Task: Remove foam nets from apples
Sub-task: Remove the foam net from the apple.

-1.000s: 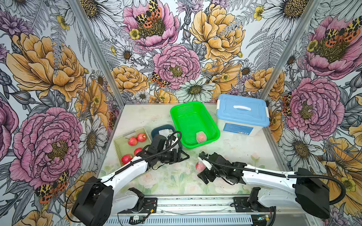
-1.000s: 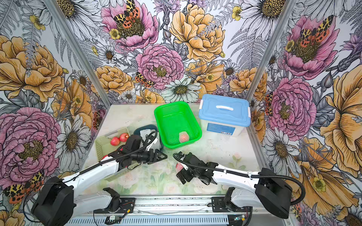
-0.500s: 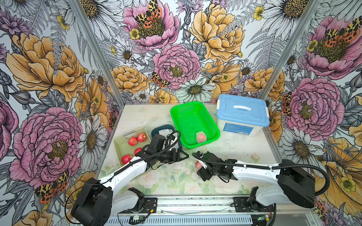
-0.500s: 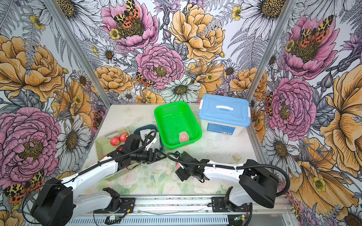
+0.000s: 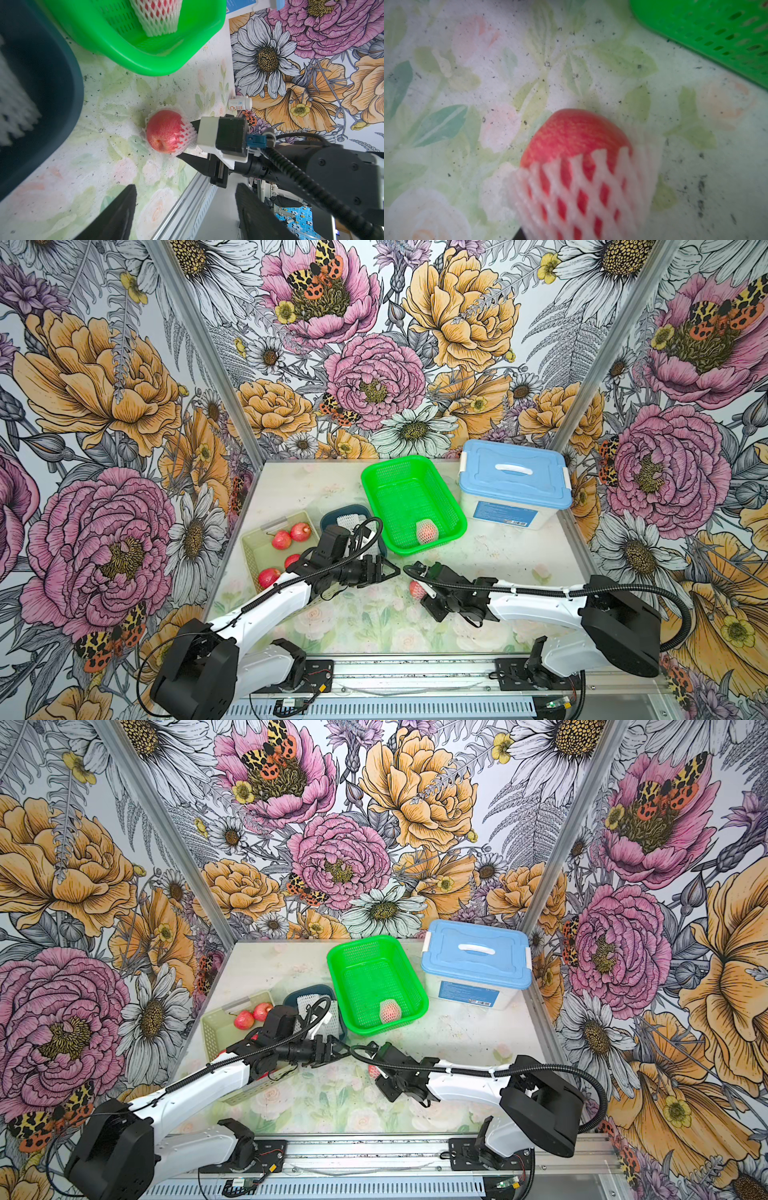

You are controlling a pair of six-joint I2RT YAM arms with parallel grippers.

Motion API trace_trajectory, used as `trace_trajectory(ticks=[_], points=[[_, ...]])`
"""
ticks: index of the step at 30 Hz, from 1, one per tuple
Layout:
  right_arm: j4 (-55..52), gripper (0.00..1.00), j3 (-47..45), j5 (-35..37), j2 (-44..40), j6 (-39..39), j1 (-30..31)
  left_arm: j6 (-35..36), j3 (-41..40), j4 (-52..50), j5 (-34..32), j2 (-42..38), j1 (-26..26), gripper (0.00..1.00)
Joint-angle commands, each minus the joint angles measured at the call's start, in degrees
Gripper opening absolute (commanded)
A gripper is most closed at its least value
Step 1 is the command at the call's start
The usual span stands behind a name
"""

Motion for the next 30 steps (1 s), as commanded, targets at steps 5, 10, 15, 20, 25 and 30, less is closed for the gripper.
trace_trajectory(ticks=[5, 10, 15, 20, 25, 30], points=[[1.16, 0.30, 1.53, 0.71, 1.75, -0.20, 0.29, 0.12, 0.40, 1.01, -0.12, 1.10, -0.35, 0.77], [4.53, 0.30, -0.40, -0.93, -0.92, -0.83, 0.12, -0.82, -0.18, 2.55, -0.42, 3.13, -0.38, 0.77], [11.54, 0.26, -5.07, -5.10, -7.54, -1.29, -0.05, -2.00, -1.01, 4.41, 0.60, 4.77, -0.22, 0.77], [15.56, 0.18, -8.31, -8.16, -13.26, -0.57, -1.70, -2.36, -0.84, 5.54, 2.63, 4.26, -0.76, 0.74], [15.50, 0.18, -7.97, -10.15, -14.27, -0.63, -2.17, -4.17, -0.88, 10.26, 6.28, 4.31, -2.01, 0.73], [16.06, 0.18, -7.69, -11.64, -15.23, -0.37, -2.17, -3.94, -0.37, 10.52, 5.64, 4.93, -4.31, 0.73]])
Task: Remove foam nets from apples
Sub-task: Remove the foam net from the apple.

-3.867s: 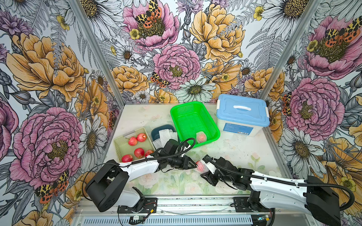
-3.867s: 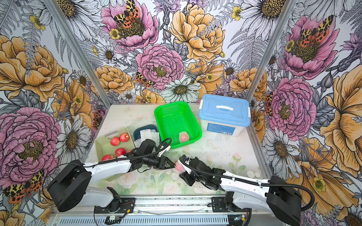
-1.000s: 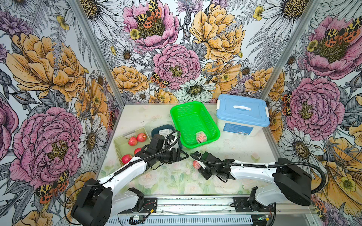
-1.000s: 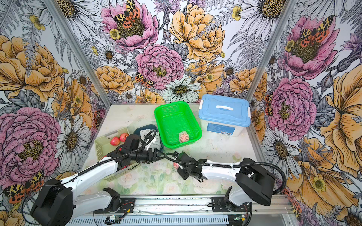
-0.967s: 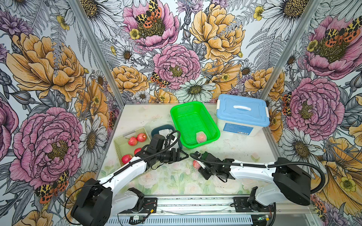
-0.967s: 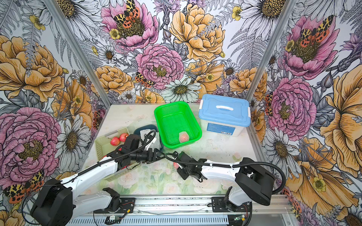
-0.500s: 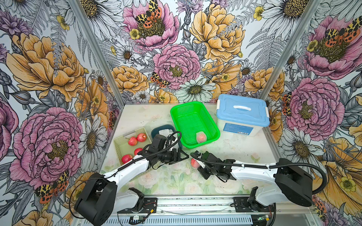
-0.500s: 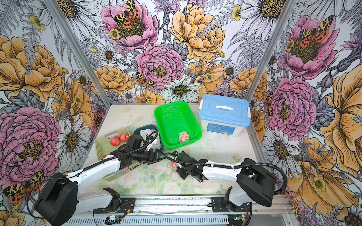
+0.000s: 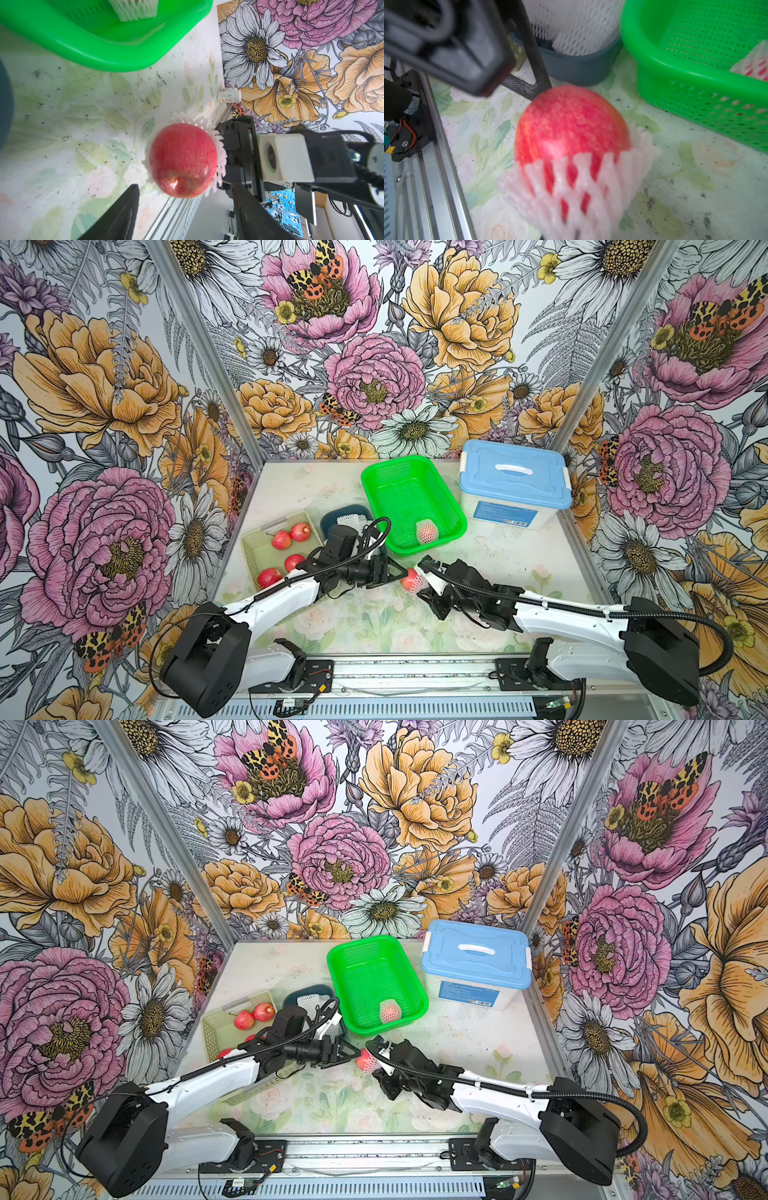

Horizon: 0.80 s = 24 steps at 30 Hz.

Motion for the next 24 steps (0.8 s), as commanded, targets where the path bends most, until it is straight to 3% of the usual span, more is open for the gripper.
trace_trajectory(ticks=[1, 14, 24], points=[[2.40, 0.18, 0.27, -2.12, -2.03, 0.11, -0.36, -0.53, -0.16, 2.56, 1.53, 0.20, -0.77, 0.73], [2.58, 0.18, 0.96, -5.62, -5.09, 0.39, -0.36, -0.21, 0.29, 2.63, 2.04, 0.83, -0.91, 0.61], [3.37, 0.18, 1.93, -6.32, -4.53, 0.10, -0.36, -0.15, 0.63, 2.86, 2.58, 1.88, -2.11, 0.70]])
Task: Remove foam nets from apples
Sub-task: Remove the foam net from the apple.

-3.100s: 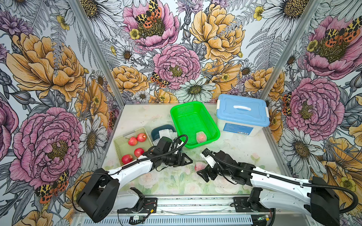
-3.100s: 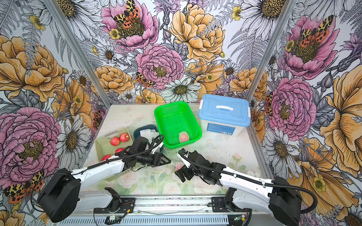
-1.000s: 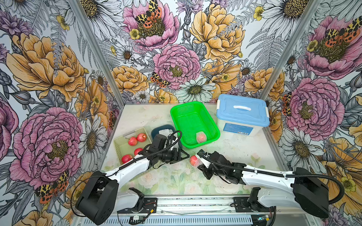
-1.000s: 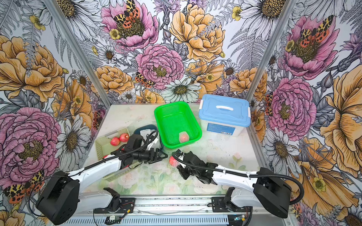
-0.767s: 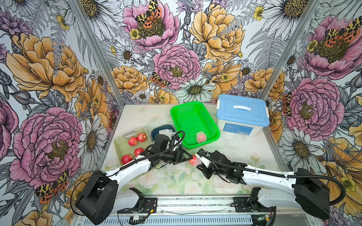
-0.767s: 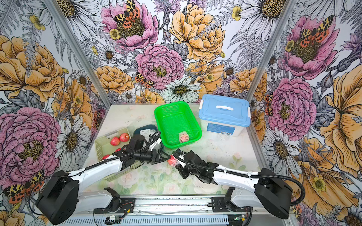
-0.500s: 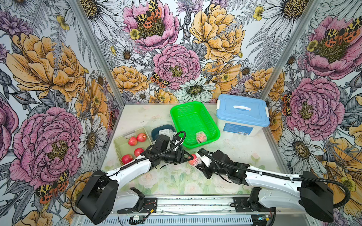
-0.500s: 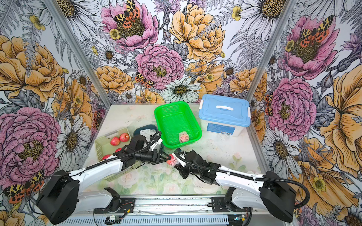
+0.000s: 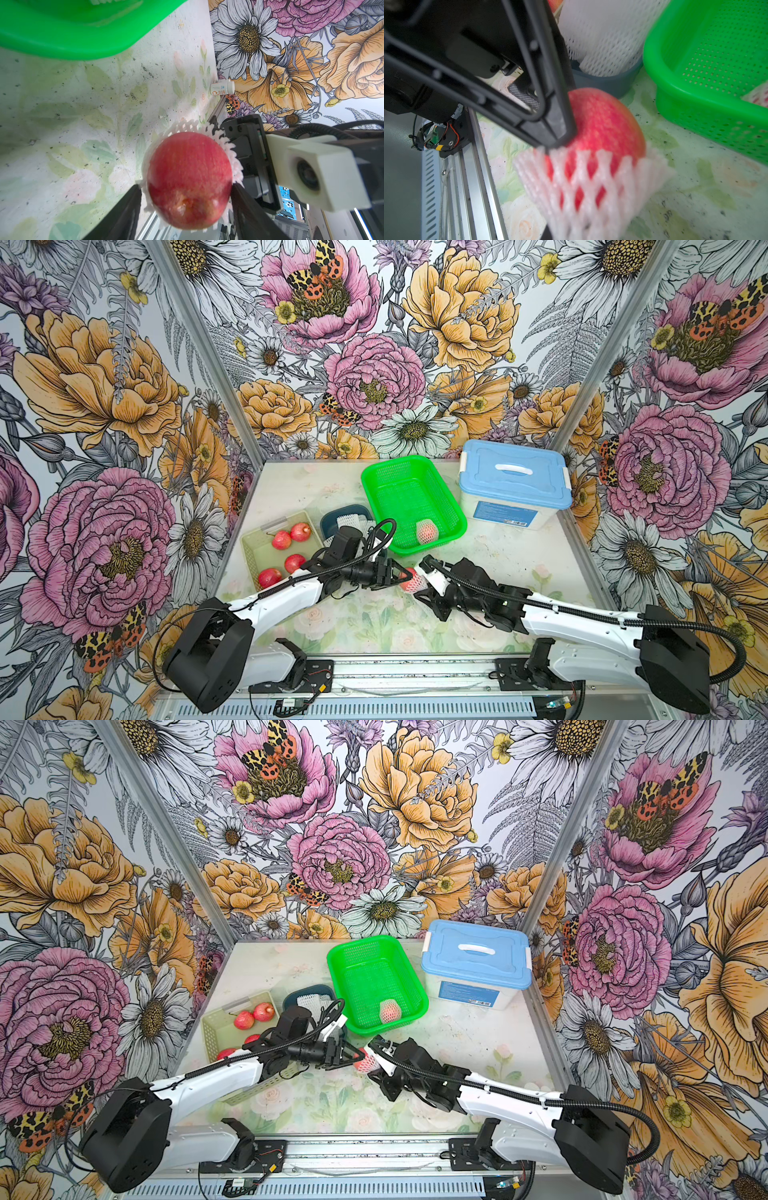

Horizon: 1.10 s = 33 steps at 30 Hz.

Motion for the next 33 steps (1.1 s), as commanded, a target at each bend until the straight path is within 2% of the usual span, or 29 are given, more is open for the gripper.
trace_trajectory(ticks=[1, 5, 11, 15, 20, 28, 33], points=[[3.17, 0.18, 2.08, -1.66, -0.42, 0.05, -0.36, 0.59, 0.61, 0.59, 0.82, 0.48, -0.39, 0.70], [3.17, 0.18, 2.79, -3.09, 0.52, -0.22, -0.35, 0.68, 0.87, 0.61, 0.73, 0.35, -0.18, 0.75], [2.33, 0.18, 2.98, -3.34, 0.55, -0.57, -0.29, 1.61, 1.35, -1.39, -0.51, -0.89, 2.18, 0.75], [1.94, 0.18, 2.71, -2.69, 0.14, -0.70, -0.36, 5.48, 3.75, -8.06, -4.09, -2.01, 2.65, 0.75], [2.00, 0.17, 2.89, -2.48, 0.63, -1.07, -0.38, 5.60, 4.12, -7.92, -3.88, -2.36, 2.62, 0.75], [1.96, 0.15, 3.77, -3.58, 1.26, -1.68, -0.44, 4.81, 4.21, -5.06, -1.55, -2.15, 0.55, 0.72], [1.78, 0.15, 3.33, -3.26, 1.41, -1.56, -0.43, 4.90, 3.87, -5.66, -2.58, -3.31, 1.27, 0.65]])
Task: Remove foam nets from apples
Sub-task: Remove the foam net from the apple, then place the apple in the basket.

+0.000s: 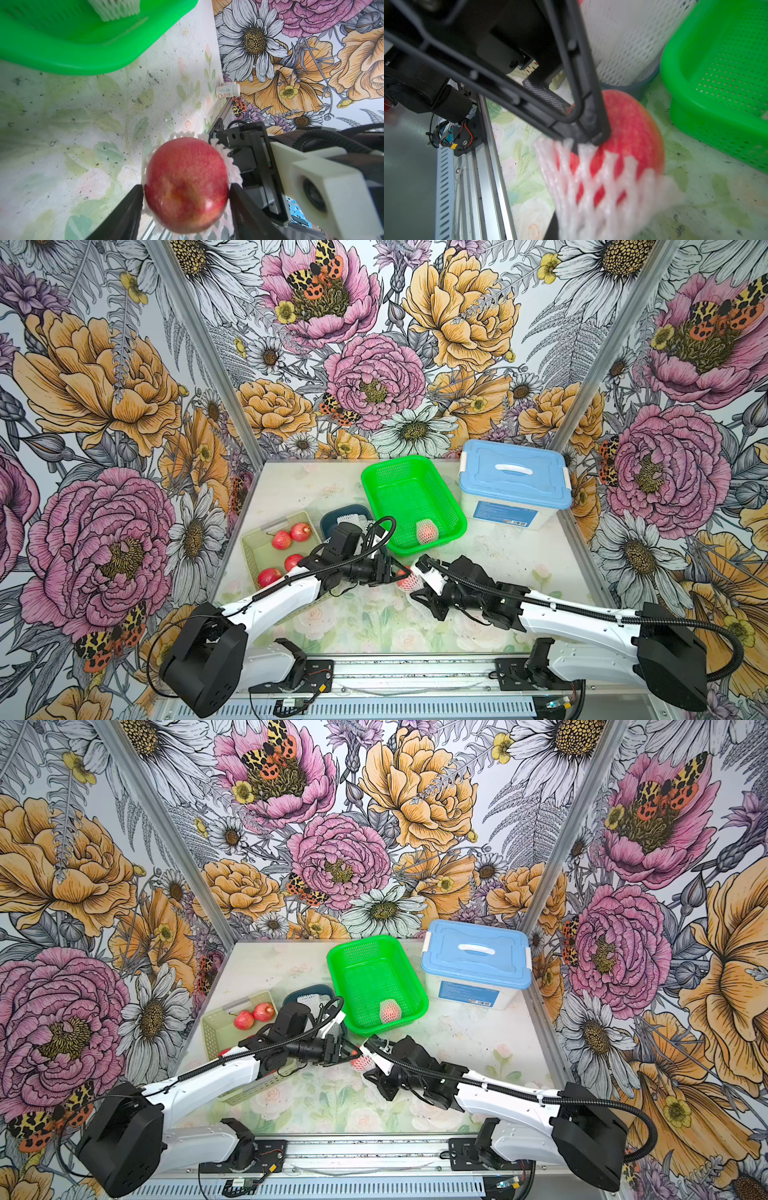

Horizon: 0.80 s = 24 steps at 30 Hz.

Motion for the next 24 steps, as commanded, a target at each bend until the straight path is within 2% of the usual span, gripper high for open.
trace_trajectory(ticks=[1, 8, 16, 20, 24], points=[[1.33, 0.15, 1.56, -0.38, 0.03, -0.48, -0.43, 1.31, 0.69, 0.71, -0.18, -1.95, 0.81, 0.64], [0.56, 0.15, 0.04, 0.13, -1.02, 0.22, -0.53, 0.87, -0.26, 0.75, -0.49, -4.32, 3.80, 0.56], [-0.08, 0.15, -0.73, 0.53, -1.26, 0.01, -0.95, 0.28, -1.09, -1.01, -2.25, -7.67, 7.23, 0.56], [0.57, 0.15, -0.69, 0.71, -0.27, -0.21, -1.18, -0.15, -1.92, -4.47, -5.03, -12.29, 11.87, 0.56], [1.91, 0.15, -0.55, 0.78, 0.87, -0.56, -1.58, -0.44, -2.65, -10.83, -9.78, -19.90, 19.53, 0.56]])
